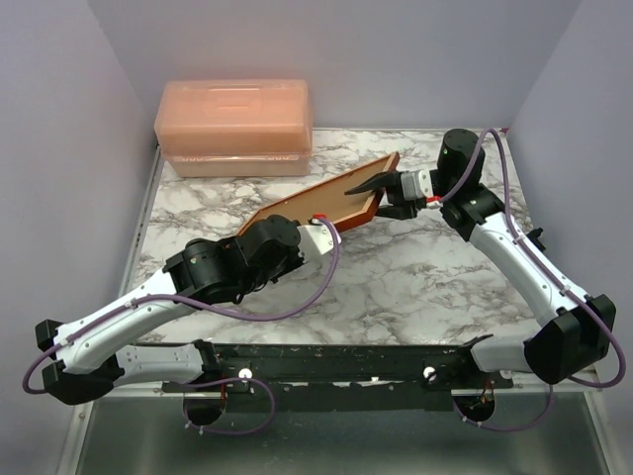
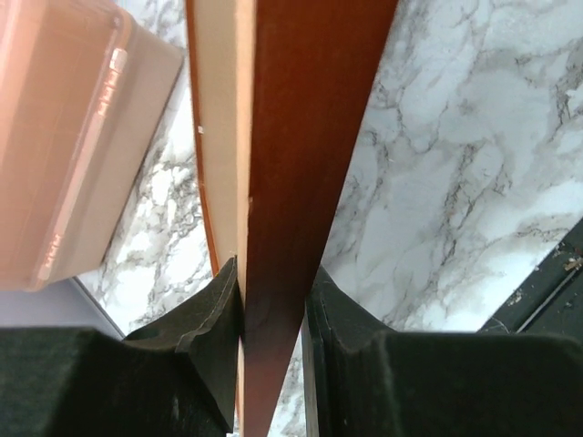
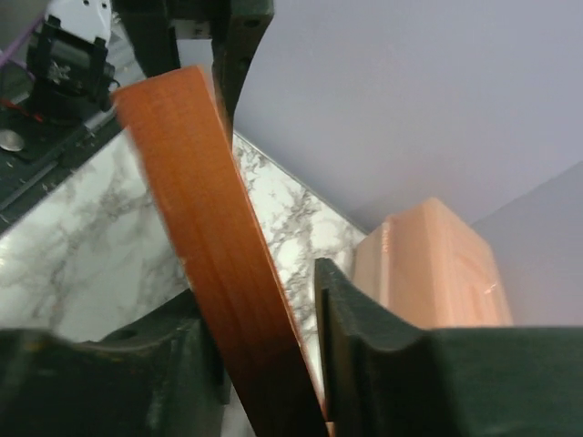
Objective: Put the photo into the frame
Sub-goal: Turn over the photo frame at the center of the board.
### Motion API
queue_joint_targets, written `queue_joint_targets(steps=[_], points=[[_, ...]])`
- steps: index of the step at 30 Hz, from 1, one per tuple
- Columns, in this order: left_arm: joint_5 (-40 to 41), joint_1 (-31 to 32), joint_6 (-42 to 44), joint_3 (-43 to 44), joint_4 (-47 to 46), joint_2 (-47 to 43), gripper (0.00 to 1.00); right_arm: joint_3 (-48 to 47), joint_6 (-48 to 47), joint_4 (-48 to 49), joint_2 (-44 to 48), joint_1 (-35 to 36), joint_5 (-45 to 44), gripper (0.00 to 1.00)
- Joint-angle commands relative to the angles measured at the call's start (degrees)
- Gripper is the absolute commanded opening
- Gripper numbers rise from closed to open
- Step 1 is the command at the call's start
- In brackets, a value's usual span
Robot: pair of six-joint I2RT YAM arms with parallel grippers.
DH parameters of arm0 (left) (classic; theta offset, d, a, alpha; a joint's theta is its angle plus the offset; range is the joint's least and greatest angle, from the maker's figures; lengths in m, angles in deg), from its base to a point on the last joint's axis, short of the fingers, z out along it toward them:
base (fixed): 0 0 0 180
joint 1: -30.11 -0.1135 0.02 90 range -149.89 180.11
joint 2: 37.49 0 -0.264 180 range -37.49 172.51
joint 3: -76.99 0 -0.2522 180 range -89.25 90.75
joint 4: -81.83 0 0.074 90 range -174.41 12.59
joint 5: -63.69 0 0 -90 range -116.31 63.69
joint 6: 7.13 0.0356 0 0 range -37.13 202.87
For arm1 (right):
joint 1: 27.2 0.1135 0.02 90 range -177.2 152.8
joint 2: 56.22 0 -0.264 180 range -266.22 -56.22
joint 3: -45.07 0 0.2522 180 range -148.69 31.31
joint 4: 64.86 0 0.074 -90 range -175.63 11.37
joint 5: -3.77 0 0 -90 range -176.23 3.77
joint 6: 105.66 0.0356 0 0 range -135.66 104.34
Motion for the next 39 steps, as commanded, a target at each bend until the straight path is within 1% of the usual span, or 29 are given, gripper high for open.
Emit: queue_joint_targets(steps=[1, 3, 4, 5, 6, 8, 10, 12, 16, 20, 24, 28, 31, 35, 39], points=[[-6.4, 0.3, -5.4, 0.8, -3.1, -0.4, 0.0, -1.4, 3.1, -5.1, 0.5, 0.6, 2.4, 0.27], [-5.7, 0.3, -5.5, 0.7, -3.0, -0.4, 0.0, -1.2, 3.2, -5.9, 0.9, 0.7, 2.5, 0.1], [-5.1, 0.3, -5.5, 0.7, -3.0, -0.5, 0.02, -1.1, 3.2, -6.3, 1.2, 0.7, 2.4, 0.06], [-4.8, 0.2, -5.5, 0.7, -3.2, -0.6, 0.07, -0.7, 3.3, -6.6, 1.6, 0.7, 2.3, 0.04], [-4.3, 0.3, -5.5, 0.7, -3.4, -0.7, 0.14, -0.4, 3.3, -6.8, 1.9, 0.7, 2.0, 0.03], [-3.5, 0.3, -5.5, 0.4, -3.8, -0.9, 0.34, 0.4, 3.3, -6.9, 2.8, 0.7, 1.6, 0.01], [-2.4, 0.3, -5.5, 0.6, -4.0, -0.8, 0.58, 1.0, 3.4, -7.3, 3.5, 0.6, 1.2, 0.0], [-0.4, 0.2, -5.8, 0.8, -4.1, -0.7, 0.72, 1.4, 3.4, -7.8, 4.1, 0.6, 1.1, 0.0], [5.3, 0.3, -5.7, 1.6, -4.9, -1.0, 0.91, 2.4, 3.5, -8.8, 5.1, 0.7, 1.1, 0.0], [9.8, 0.3, -5.7, 4.8, -5.5, -1.6, 0.98, 3.5, 5.5, -9.3, 6.2, 0.6, 1.0, 0.0], [12.1, 0.2, -5.9, 10.1, -5.6, -2.0, 0.98, 4.7, 9.8, -9.0, 7.4, 0.7, 1.3, 0.0], [13.2, 0.2, -7.1, 16.0, -4.9, -1.5, 0.99, 5.9, 16.1, -7.6, 8.9, 0.7, 1.1, 0.0], [11.8, 0.2, -8.1, 19.0, -5.1, -1.3, 0.98, 7.1, 22.9, -4.6, 10.2, 0.7, 0.5, 0.0], [9.9, 0.2, -8.9, 20.7, -5.5, -0.7, 0.98, 8.4, 35.7, 2.4, 10.9, 0.6, -1.2, 0.0], [8.8, -0.1, -10.3, 21.3, -5.3, 0.4, 0.98, 8.0, 44.5, 4.1, 9.5, 0.5, -2.9, 0.0]])
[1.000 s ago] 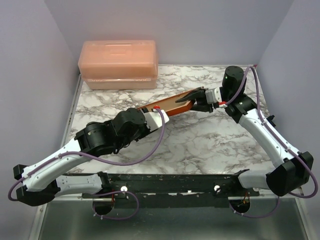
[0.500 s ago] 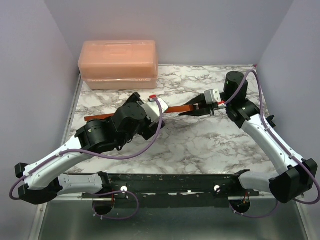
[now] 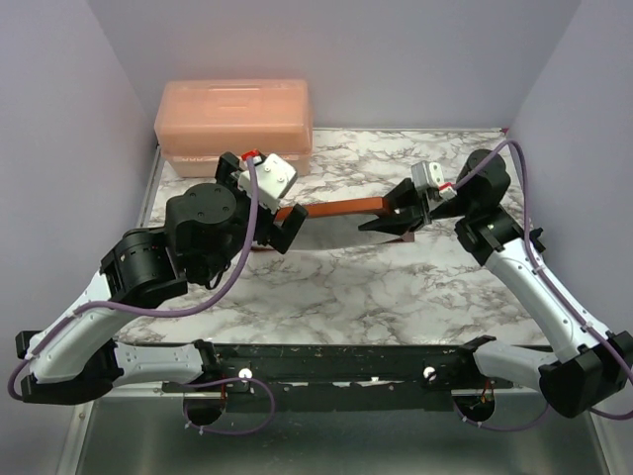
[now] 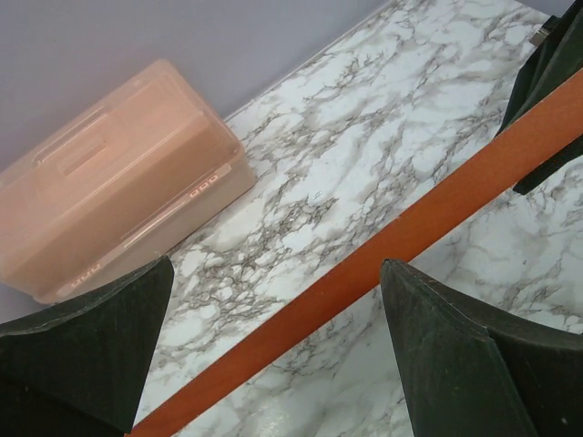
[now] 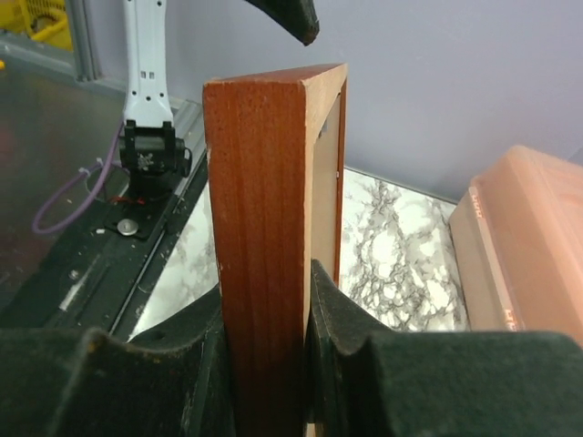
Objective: Put the photo into the frame
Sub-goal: Turn over the photo frame at the center of the board.
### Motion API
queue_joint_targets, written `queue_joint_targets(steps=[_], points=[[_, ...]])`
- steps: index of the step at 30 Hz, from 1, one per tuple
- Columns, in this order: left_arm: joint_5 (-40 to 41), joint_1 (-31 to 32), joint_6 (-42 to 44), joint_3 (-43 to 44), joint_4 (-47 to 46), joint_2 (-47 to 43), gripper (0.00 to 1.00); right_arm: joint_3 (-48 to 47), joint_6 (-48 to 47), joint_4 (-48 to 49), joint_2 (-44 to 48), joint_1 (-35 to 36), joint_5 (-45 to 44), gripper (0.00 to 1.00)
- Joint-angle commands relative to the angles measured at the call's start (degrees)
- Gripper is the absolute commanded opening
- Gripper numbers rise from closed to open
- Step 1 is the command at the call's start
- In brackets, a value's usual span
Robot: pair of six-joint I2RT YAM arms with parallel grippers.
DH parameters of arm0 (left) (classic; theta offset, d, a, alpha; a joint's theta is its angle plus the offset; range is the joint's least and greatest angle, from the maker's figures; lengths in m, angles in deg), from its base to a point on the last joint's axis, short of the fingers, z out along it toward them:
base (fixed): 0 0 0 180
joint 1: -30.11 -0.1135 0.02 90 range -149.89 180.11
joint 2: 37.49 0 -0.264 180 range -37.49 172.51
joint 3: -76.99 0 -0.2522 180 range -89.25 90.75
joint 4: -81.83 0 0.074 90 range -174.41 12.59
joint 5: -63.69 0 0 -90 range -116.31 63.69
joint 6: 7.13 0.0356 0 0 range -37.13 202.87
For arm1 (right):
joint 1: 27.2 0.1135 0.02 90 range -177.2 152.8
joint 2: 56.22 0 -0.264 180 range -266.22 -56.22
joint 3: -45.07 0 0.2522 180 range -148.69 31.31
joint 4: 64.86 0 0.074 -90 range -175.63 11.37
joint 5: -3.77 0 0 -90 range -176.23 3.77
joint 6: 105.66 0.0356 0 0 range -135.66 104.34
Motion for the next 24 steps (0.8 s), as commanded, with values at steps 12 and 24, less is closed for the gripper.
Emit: queue_joint_targets(steps=[12, 24], points=[[-14.2, -8.6, -13.2, -0.8, 1.4, 5.8, 0.99, -1.5, 46.8, 5.9, -13.4, -0.8, -12.1, 0.0], [-27.6, -19.6, -20.5, -10.2, -1.8, 6.6, 0.98, -0.5, 48.0, -2.0, -22.2, -4.5, -12.9, 0.0]])
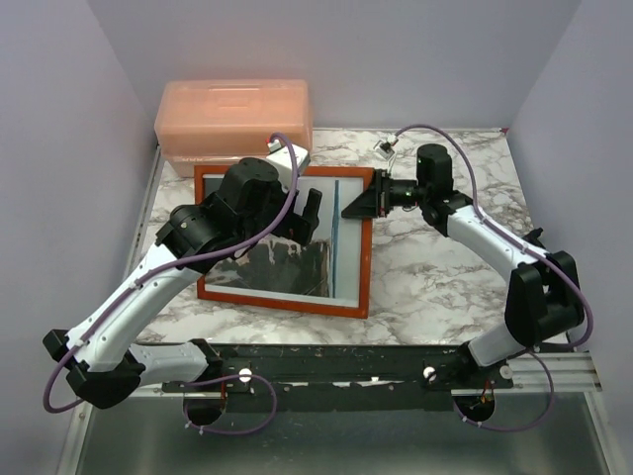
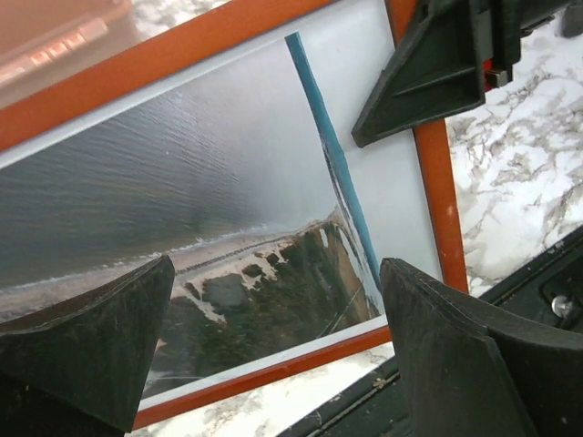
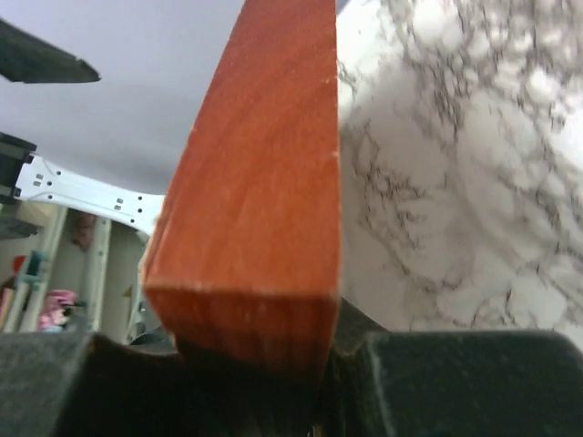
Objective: Put the photo into the frame
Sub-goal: Turn over the photo frame at the center of the board.
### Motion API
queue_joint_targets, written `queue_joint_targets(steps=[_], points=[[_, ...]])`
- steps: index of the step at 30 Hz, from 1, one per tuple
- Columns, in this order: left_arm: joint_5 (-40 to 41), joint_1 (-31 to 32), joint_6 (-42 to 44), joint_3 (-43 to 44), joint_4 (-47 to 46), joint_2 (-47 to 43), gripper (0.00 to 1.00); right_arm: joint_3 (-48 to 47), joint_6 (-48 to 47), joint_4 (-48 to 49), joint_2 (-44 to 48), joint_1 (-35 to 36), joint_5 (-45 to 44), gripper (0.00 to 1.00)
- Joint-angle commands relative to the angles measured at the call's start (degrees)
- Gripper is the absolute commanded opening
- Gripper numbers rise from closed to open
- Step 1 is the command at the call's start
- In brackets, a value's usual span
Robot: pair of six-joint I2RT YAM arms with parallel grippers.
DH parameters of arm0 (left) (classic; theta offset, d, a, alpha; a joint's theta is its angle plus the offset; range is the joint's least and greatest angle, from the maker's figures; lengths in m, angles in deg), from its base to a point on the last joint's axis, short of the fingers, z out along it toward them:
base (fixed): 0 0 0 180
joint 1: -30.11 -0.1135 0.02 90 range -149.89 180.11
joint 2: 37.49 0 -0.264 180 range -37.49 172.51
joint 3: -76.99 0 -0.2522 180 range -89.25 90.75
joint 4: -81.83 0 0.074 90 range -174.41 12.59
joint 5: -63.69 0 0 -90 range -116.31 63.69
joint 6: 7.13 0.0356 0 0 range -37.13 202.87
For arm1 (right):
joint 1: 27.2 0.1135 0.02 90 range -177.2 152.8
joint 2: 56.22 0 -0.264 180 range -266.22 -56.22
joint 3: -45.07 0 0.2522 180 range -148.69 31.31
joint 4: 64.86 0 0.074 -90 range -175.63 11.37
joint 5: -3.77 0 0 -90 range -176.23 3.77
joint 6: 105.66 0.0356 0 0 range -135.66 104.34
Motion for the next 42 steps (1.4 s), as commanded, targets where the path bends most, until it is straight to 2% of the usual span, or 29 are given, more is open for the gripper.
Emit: queue_joint_targets(steps=[1, 8, 15, 16, 17, 18, 21, 26, 31, 34, 39, 40, 42], points=[[-6.4, -2.8, -3.3, -3.0, -1.7, -0.2, 0.99, 0.2, 0.9, -5.5, -1.7, -2.1, 3.2, 0.0], [-10.8, -6.5, -5.9, -8.1, -2.4, 0.9, 0.98, 2.0, -3.4, -12.6, -8.2, -7.2, -2.7, 0.0], [-17.4, -11.0, -8.6, -15.7, -6.1, 1.0, 0.98, 0.2, -9.4, -20.2, -19.2, -9.4, -6.1, 0.0], [-17.3, -11.3, -8.8, -16.7, -11.8, 1.0, 0.98, -0.1, -9.9, -20.8, -20.2, -9.5, -7.5, 0.01], [-17.1, -11.6, -9.0, -17.4, -6.6, 1.1, 0.98, -0.6, -10.6, -21.6, -21.4, -9.7, -9.3, 0.0], [-17.2, -12.0, -9.0, -18.1, -6.7, 1.3, 0.99, -1.0, -11.0, -22.3, -22.4, -9.9, -10.6, 0.0], [-17.4, -13.1, -9.1, -19.8, -7.3, 1.9, 0.99, -2.1, -10.9, -23.5, -24.2, -10.9, -15.4, 0.01], [-18.1, -14.6, -9.9, -24.0, -9.8, 2.1, 0.98, -3.1, -10.0, -24.3, -24.0, -11.7, -22.4, 0.08], [-19.8, -17.0, -10.9, -28.1, -12.5, 2.5, 0.99, -7.1, -11.5, -29.6, -25.3, -11.7, -28.8, 0.25], [-20.5, -18.6, -11.3, -29.6, -13.4, 3.1, 0.98, -7.7, -12.0, -30.4, -25.0, -11.7, -32.4, 0.42], [-19.1, -21.4, -11.5, -30.3, -12.1, 4.6, 0.98, -9.0, -12.0, -31.8, -25.3, -11.7, -38.1, 0.93], [-18.9, -21.9, -11.5, -30.4, -12.0, 4.9, 0.99, -9.2, -11.9, -31.8, -25.4, -11.7, -38.7, 0.99], [-18.7, -23.5, -11.4, -30.3, -11.6, 5.7, 0.99, -9.6, -11.6, -31.8, -25.2, -11.6, -40.2, 1.0]])
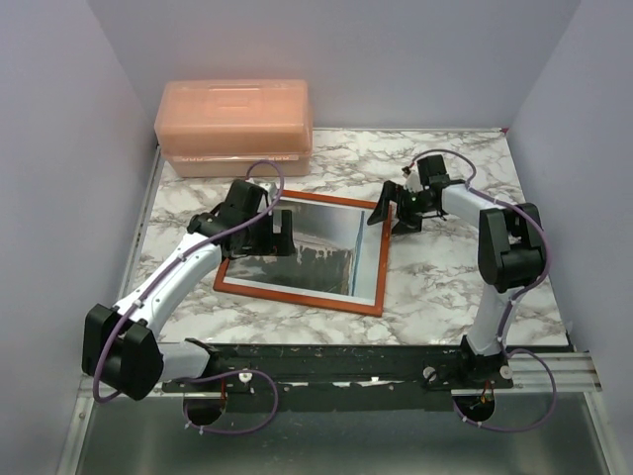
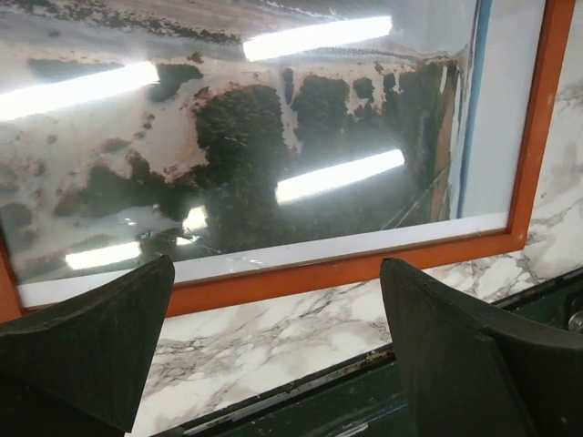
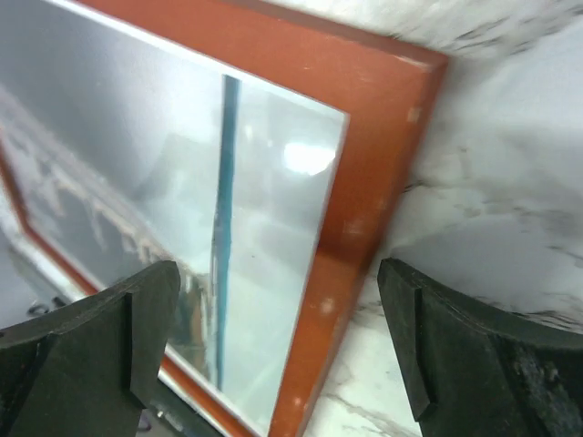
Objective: Put the photo into the frame
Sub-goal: Turn over the photo frame at the center of the board, then adjust the photo frame at the center of the board.
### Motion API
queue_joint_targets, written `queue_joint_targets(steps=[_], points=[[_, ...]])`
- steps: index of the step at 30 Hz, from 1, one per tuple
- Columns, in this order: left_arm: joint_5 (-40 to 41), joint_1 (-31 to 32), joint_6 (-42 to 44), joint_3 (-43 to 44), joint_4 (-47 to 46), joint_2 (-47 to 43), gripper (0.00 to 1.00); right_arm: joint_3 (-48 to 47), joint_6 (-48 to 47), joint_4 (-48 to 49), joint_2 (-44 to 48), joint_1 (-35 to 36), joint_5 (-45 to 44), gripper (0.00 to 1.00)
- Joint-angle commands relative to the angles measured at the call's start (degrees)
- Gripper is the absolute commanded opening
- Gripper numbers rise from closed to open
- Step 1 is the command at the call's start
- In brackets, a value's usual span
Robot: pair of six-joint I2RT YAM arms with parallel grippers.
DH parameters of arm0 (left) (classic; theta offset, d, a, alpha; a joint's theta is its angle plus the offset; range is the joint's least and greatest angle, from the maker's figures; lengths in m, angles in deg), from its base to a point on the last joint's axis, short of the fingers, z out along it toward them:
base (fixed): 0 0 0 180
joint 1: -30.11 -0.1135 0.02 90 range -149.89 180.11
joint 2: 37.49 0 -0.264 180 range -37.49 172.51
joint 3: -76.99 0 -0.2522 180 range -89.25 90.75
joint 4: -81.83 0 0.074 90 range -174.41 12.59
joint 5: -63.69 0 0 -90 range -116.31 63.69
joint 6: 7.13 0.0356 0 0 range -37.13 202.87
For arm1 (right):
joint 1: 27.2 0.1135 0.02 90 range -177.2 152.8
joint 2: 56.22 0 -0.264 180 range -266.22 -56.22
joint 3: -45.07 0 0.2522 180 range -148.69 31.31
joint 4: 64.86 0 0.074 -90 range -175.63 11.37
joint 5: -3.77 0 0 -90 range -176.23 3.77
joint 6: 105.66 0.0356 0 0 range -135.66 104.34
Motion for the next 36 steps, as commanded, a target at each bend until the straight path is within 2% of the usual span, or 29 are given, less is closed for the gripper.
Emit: queue_joint_targets(steps=[1, 11, 21, 25, 31, 33, 36], points=[[0.0, -3.6, -0.5, -0.1, -0.3, 1.6, 0.99, -0.6, -2.1, -0.8, -1.2, -0.5, -12.4, 1.0], [10.1, -12.2, -4.3, 1.4, 2.0, 6.3, 0.98, 3.0, 0.1, -2.3, 5.7, -0.5, -20.8, 1.0], [13.1, -21.8, -6.0, 3.5, 3.9, 13.3, 0.98, 14.4, 6.6, -1.7, 15.0, -0.3, -18.6, 1.0], [12.8, -22.9, -5.6, 4.6, 4.8, 15.6, 0.98, 17.1, 6.8, -2.1, 15.1, 1.9, -18.7, 1.0], [11.4, -22.9, -5.2, 3.3, 3.9, 13.9, 0.98, 18.1, 8.1, -2.4, 14.7, 6.3, -19.3, 0.98], [11.3, -22.9, -5.0, 2.7, 3.6, 13.2, 0.98, 17.9, 8.4, -2.4, 14.0, 7.8, -19.4, 0.94], [11.6, -22.9, -4.7, 2.3, 3.8, 12.4, 0.98, 17.4, 8.7, -2.8, 12.4, 9.3, -19.9, 0.76]])
